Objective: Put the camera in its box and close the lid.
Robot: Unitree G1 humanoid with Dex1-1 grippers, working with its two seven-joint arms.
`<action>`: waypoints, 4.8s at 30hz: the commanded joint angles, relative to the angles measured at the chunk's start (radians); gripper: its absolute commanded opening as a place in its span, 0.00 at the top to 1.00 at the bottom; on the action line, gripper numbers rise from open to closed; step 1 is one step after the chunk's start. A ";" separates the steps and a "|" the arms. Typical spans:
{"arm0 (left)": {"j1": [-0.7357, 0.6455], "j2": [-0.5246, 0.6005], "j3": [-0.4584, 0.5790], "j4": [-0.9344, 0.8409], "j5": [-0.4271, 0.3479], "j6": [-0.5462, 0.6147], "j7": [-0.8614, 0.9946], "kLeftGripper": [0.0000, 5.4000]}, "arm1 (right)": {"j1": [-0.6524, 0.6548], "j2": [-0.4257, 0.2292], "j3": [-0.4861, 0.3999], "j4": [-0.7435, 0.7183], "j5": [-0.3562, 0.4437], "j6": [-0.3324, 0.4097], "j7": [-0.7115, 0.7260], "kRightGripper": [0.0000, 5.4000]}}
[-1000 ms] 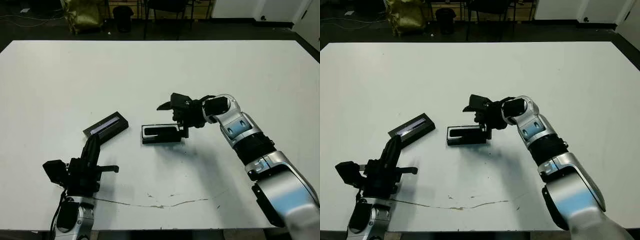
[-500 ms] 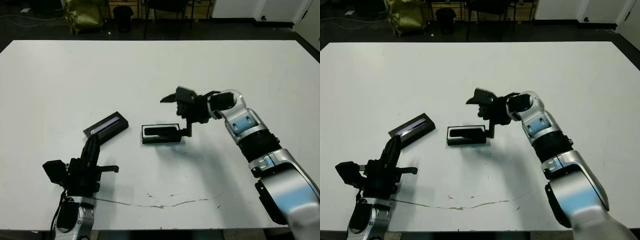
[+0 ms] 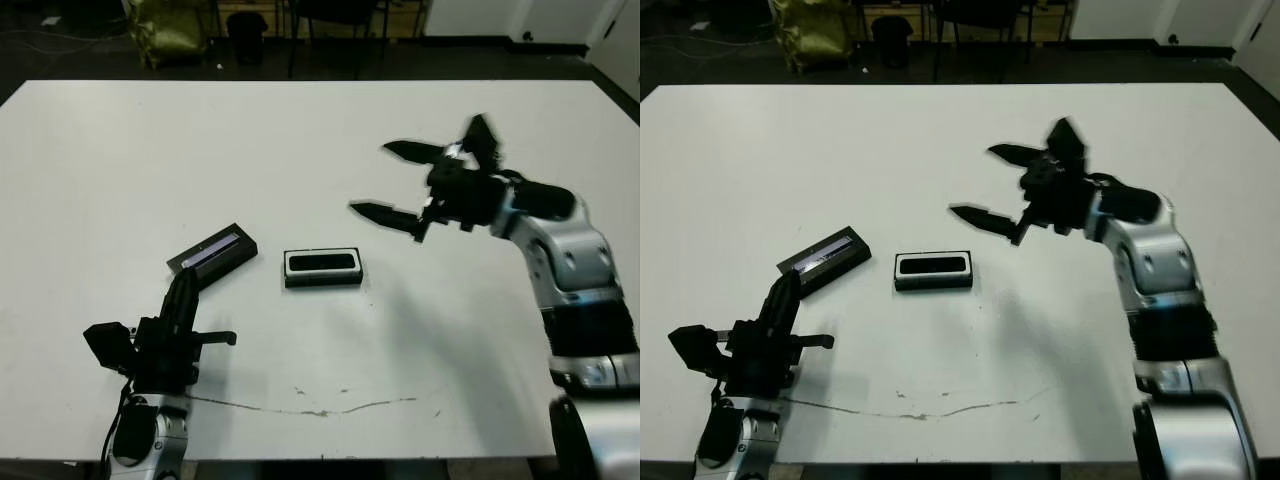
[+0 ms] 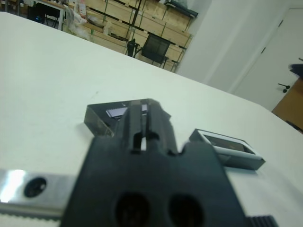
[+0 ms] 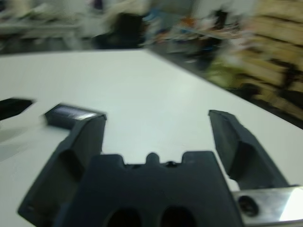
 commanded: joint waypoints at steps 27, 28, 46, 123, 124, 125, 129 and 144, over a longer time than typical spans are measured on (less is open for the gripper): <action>-0.155 0.359 0.177 -0.005 0.004 0.107 -0.181 1.00 | 0.685 0.217 0.000 -0.364 -0.049 -0.319 -0.525 1.00; -0.167 0.398 0.184 -0.013 -0.008 0.147 -0.205 1.00 | 0.685 0.217 0.000 -0.363 -0.047 -0.318 -0.528 1.00; -0.366 0.629 0.143 0.136 0.009 0.202 -0.520 0.29 | 0.655 0.210 0.011 -0.364 -0.059 -0.290 -0.566 1.00; -0.527 0.552 0.055 0.643 0.013 0.227 -0.726 0.00 | 0.649 0.206 0.045 -0.340 -0.079 -0.305 -0.557 1.00; -0.529 0.548 0.057 0.649 0.012 0.227 -0.725 0.00 | 0.650 0.207 0.044 -0.339 -0.077 -0.306 -0.556 1.00; -0.530 0.545 0.059 0.655 0.012 0.227 -0.721 0.00 | 0.652 0.207 0.043 -0.338 -0.076 -0.308 -0.556 1.00; -0.532 0.538 0.059 0.675 0.021 0.209 -0.710 0.00 | 0.660 0.207 0.044 -0.361 -0.080 -0.281 -0.566 1.00; -0.574 0.531 0.065 0.805 0.005 0.190 -0.776 0.00 | 0.672 0.202 0.049 -0.394 -0.086 -0.260 -0.573 1.00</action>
